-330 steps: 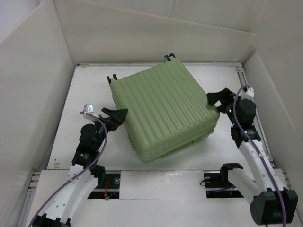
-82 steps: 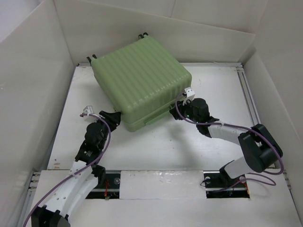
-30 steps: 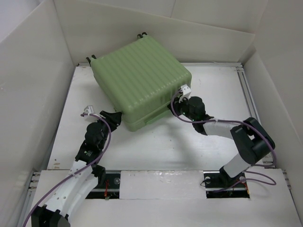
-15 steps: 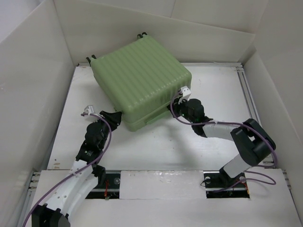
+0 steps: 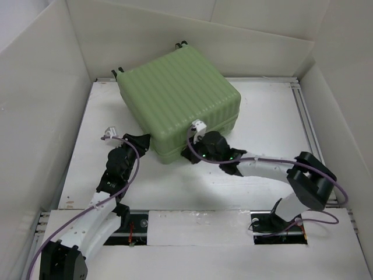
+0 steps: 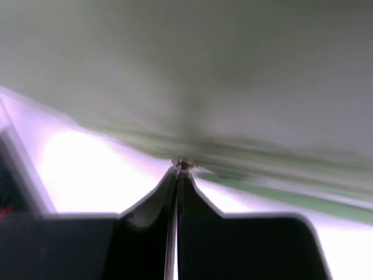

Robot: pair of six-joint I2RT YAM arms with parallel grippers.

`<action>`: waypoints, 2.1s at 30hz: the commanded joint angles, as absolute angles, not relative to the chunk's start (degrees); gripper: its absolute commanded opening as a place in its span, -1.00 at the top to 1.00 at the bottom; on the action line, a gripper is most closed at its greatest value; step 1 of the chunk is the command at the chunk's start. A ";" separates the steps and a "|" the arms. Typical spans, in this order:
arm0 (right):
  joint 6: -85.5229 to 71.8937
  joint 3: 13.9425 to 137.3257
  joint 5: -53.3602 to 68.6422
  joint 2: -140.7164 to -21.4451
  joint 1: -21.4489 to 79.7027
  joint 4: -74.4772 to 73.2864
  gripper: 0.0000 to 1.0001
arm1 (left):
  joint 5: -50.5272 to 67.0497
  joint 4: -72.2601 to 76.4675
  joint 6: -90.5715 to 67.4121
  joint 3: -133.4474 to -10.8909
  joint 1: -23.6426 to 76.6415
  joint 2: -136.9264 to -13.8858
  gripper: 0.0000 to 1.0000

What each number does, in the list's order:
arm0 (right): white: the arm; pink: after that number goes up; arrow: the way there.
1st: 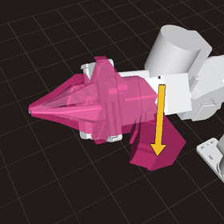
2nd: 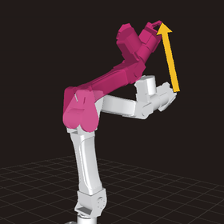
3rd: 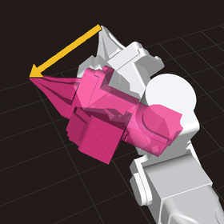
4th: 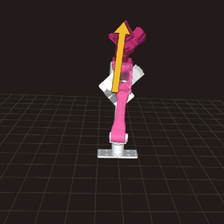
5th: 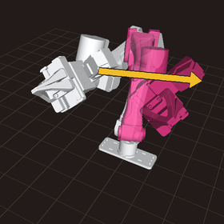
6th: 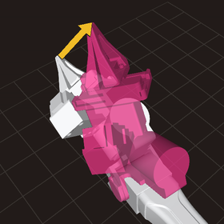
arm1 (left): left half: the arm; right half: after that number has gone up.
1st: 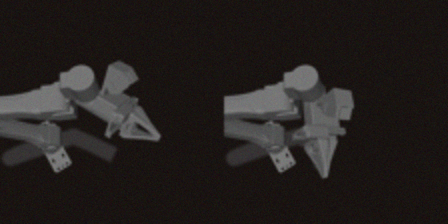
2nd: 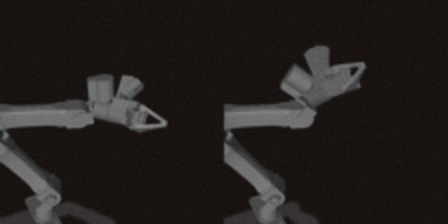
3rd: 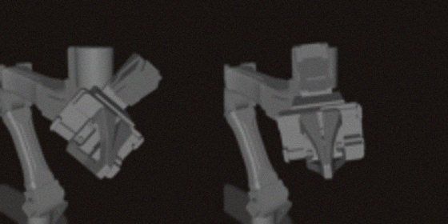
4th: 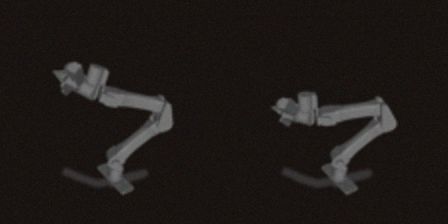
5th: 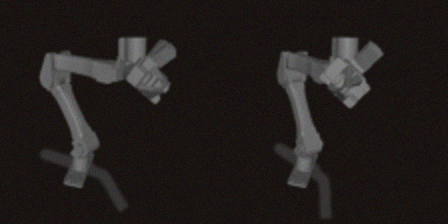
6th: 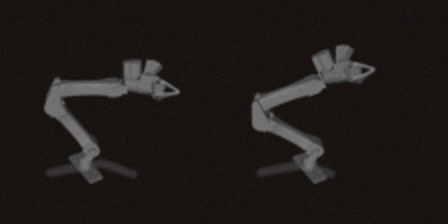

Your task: Pack the luggage

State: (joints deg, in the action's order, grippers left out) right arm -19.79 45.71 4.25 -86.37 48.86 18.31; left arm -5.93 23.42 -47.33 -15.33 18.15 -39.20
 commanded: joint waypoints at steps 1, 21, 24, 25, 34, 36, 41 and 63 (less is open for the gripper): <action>-25.49 52.98 22.24 -91.02 60.63 26.36 1.00 | 5.54 26.46 -48.60 -14.24 19.95 -40.87 0.44; -26.10 46.27 6.96 -82.73 72.34 29.80 1.00 | 12.21 27.77 -48.87 -15.38 19.95 -39.64 0.46; -26.89 42.20 4.50 -72.80 69.01 25.87 1.00 | 12.74 32.23 -50.19 -14.85 23.09 -42.34 0.46; -26.89 40.88 3.09 -70.51 68.47 23.93 1.00 | 10.83 32.26 -50.19 -15.64 25.46 -43.32 0.44; -28.12 35.96 -9.49 -42.82 61.63 1.70 1.00 | -1.41 35.95 -44.65 -27.77 46.49 -55.37 -0.36; -28.12 35.33 -10.63 -38.61 59.43 -0.69 1.00 | -1.41 36.47 -44.65 -26.99 46.49 -54.41 -0.63; -28.12 34.81 -7.83 -38.58 50.82 -4.31 1.00 | -16.11 24.83 -42.54 -26.27 46.49 -41.53 -0.94; -28.12 30.15 8.54 -44.82 41.84 -2.28 0.41 | 4.30 23.20 -40.25 -16.52 46.85 -42.80 0.09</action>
State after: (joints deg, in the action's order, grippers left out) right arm -27.18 30.68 6.42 -44.95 40.95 -8.19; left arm -1.67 18.11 -41.58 -17.52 46.65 -43.03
